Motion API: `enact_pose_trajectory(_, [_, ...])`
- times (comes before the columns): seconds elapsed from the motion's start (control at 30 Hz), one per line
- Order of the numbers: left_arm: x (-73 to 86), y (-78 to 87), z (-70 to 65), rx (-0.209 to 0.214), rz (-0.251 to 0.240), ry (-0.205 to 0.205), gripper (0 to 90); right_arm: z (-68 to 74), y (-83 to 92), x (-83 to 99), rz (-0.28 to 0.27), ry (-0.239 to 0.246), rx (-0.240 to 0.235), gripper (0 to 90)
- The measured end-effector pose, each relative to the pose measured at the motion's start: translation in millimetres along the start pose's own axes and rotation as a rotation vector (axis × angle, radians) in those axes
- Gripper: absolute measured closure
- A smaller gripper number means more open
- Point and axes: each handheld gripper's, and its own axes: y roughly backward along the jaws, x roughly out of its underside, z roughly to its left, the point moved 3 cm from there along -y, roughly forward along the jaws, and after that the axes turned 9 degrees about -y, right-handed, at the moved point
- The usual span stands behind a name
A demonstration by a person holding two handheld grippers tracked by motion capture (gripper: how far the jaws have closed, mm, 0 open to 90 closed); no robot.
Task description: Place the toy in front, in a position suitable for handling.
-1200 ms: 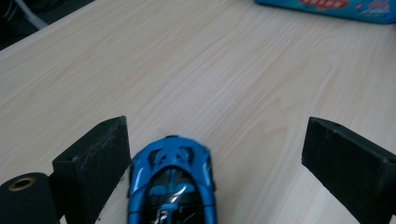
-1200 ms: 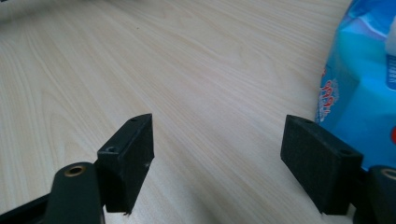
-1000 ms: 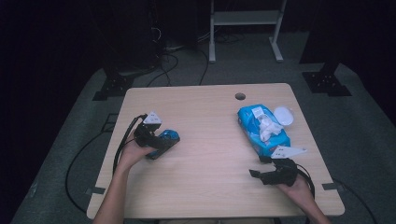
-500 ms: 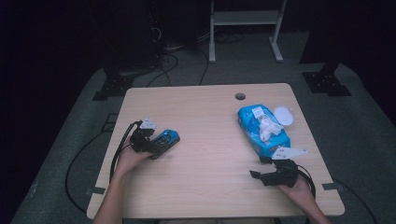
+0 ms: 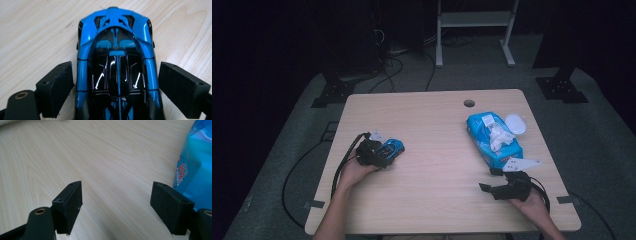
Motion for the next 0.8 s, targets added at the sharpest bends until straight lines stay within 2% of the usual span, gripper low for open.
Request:
enact_pose_trajectory(0.13, [1.4,0.4,2.0,0.02,-0.024,0.026,16.3,0.3,0.1,0.2,0.001,0.001,0.0,24.7])
enact_pose_trajectory(0.27, [1.7,3.4,2.8,0.019,-0.027,0.014,25.6,0.5,-0.1,0.2,0.0,0.001,0.0,24.7])
enact_pose_trajectory(0.5, [-1.4,7.1,1.3,0.002,-0.034,-0.015,27.6,0.8,0.8,0.0,-0.002,0.003,0.001,24.7])
enact_pose_trajectory(0.63, [0.5,7.0,2.3,0.016,-0.032,-0.007,27.8,1.0,1.0,0.0,-0.003,0.003,0.0,24.7])
enact_pose_trajectory(0.8, [0.0,7.2,2.0,0.012,-0.029,-0.008,27.8,1.2,1.4,0.0,-0.006,0.002,0.0,24.7])
